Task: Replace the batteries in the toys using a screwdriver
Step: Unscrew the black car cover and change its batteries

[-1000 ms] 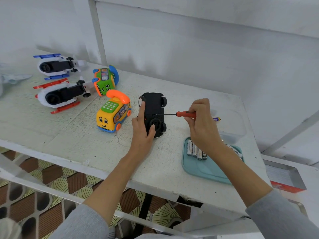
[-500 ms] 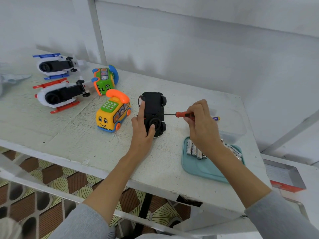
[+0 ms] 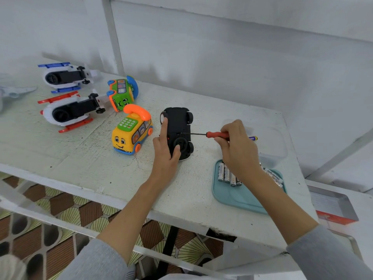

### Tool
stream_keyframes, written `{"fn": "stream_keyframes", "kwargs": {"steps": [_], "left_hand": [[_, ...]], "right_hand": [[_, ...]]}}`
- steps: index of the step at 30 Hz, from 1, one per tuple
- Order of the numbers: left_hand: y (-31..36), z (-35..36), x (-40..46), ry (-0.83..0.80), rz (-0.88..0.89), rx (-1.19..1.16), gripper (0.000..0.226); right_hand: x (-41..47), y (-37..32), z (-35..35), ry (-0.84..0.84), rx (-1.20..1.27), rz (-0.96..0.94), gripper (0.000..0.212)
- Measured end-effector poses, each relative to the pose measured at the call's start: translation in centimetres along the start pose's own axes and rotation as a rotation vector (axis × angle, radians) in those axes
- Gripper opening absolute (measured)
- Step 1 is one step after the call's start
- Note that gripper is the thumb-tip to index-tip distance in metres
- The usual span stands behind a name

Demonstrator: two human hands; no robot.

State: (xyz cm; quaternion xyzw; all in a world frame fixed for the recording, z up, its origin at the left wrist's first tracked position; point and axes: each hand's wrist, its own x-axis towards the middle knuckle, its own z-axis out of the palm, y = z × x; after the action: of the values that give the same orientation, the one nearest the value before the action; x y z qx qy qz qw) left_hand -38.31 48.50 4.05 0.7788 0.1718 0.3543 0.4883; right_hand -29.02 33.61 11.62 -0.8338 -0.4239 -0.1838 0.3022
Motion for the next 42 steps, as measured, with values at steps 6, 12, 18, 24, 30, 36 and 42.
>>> {"fn": "stream_keyframes", "kwargs": {"steps": [6,12,18,24,30,36,42], "left_hand": [[0.0,0.0,0.0,0.002,-0.006,0.005,0.071],[0.0,0.0,0.0,0.005,0.004,-0.002,0.071],[-0.2,0.1,0.0,0.012,0.007,0.014,0.071],[0.0,0.1,0.0,0.009,0.005,0.016,0.071],[0.0,0.1,0.0,0.012,0.017,0.024,0.071],[0.2,0.0,-0.1,0.017,0.034,0.037,0.068],[0.2,0.0,-0.1,0.014,0.027,0.045,0.067]], "right_hand": [[-0.1,0.1,0.2,-0.006,0.127,-0.047,0.021],[0.2,-0.1,0.3,0.068,0.009,-0.093,0.015],[0.4,0.1,0.0,0.023,-0.056,-0.006,0.037],[0.2,0.4,0.3,-0.006,0.112,-0.089,0.015],[0.4,0.3,0.4,0.029,0.142,-0.031,0.019],[0.8,0.4,0.5,0.071,0.152,-0.102,0.011],[1.1,0.0,0.1,0.032,0.170,-0.088,0.019]]}}
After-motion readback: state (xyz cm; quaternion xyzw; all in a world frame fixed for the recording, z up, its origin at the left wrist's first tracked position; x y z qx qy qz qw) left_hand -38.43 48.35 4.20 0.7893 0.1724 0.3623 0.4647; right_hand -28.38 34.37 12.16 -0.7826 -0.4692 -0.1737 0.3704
